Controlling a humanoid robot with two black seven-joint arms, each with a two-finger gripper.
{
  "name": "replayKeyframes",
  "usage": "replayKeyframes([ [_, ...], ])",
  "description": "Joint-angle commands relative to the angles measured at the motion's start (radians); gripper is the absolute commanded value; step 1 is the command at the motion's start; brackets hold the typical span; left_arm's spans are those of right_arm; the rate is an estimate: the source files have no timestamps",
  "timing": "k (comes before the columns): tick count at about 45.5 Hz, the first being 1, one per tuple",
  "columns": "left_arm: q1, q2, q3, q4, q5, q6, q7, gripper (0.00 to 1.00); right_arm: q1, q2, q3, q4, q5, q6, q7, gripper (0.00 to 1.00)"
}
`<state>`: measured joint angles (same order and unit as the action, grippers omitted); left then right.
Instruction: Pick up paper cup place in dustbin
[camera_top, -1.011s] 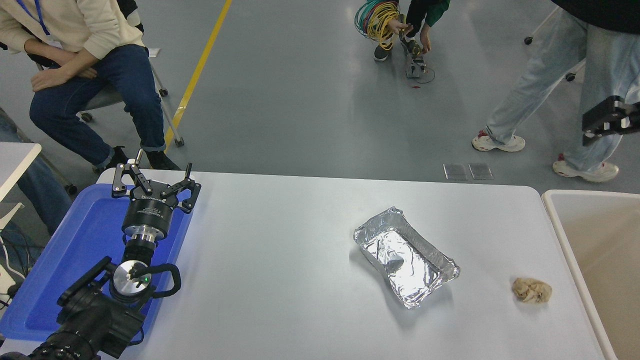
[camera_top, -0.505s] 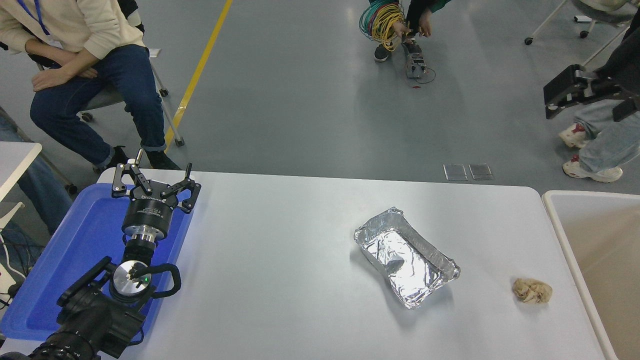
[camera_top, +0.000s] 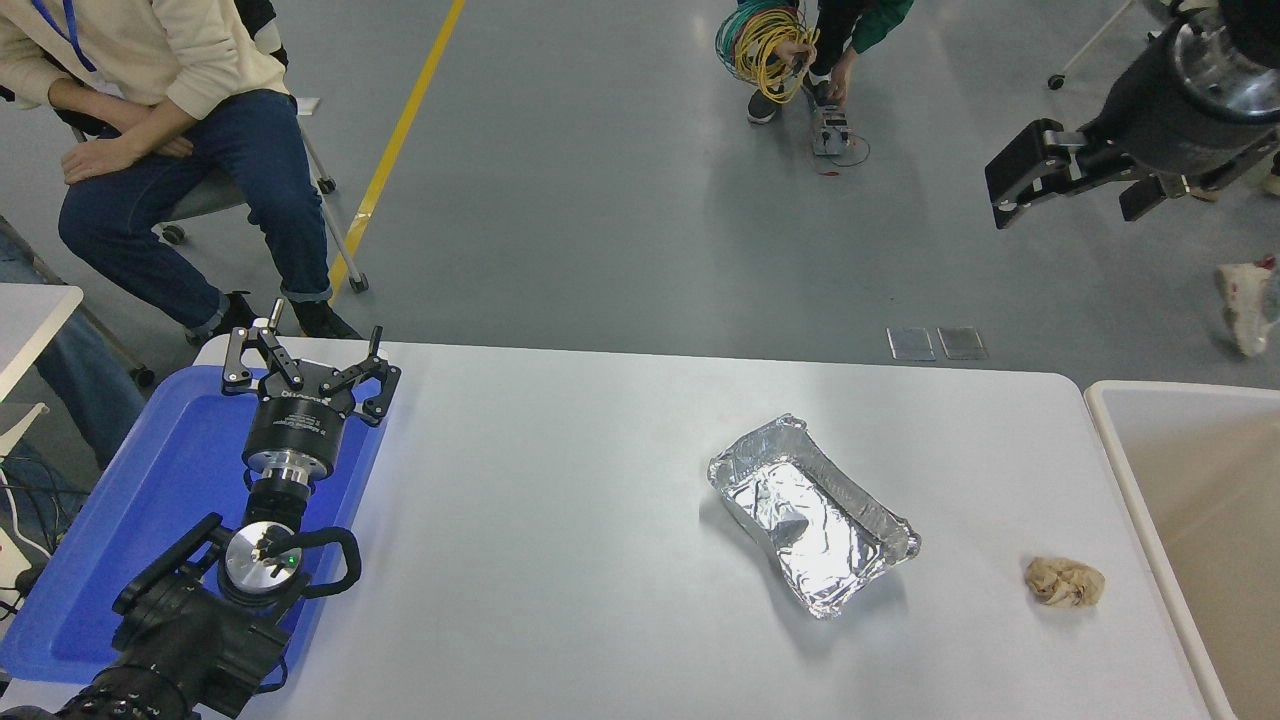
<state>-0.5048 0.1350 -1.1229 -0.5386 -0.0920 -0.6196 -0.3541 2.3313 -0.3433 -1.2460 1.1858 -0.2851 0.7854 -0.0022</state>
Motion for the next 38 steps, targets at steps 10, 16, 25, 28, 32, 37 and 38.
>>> replayKeyframes([
  [10, -0.001, 0.000, 0.000, -0.001, 0.002, 0.000, 0.001, 1.00, -0.004, 0.010, -0.006, 0.043, -0.002, 0.000, -0.001, 1.00],
  [16, -0.001, -0.002, 0.001, -0.001, 0.002, 0.000, 0.003, 1.00, -0.003, 0.015, -0.006, 0.046, -0.002, 0.000, 0.001, 1.00],
  [25, -0.001, -0.002, 0.001, -0.001, 0.002, 0.000, 0.003, 1.00, -0.003, 0.032, 0.005, 0.046, -0.002, 0.000, 0.001, 1.00],
  [28, -0.001, -0.002, 0.000, -0.001, 0.002, -0.002, 0.003, 1.00, -0.004, 0.037, 0.005, 0.046, 0.000, 0.000, 0.001, 1.00],
  [32, -0.001, -0.002, 0.000, -0.001, 0.002, 0.000, 0.003, 1.00, -0.004, 0.038, 0.005, 0.046, 0.001, 0.000, 0.001, 1.00],
  [37, -0.001, -0.002, 0.002, -0.001, 0.002, 0.000, 0.003, 1.00, -0.004, 0.038, 0.004, 0.046, 0.001, 0.000, 0.001, 1.00],
  [38, -0.001, -0.002, 0.000, -0.001, 0.002, -0.002, 0.003, 1.00, -0.004, 0.037, 0.004, 0.046, 0.001, 0.000, 0.001, 1.00],
])
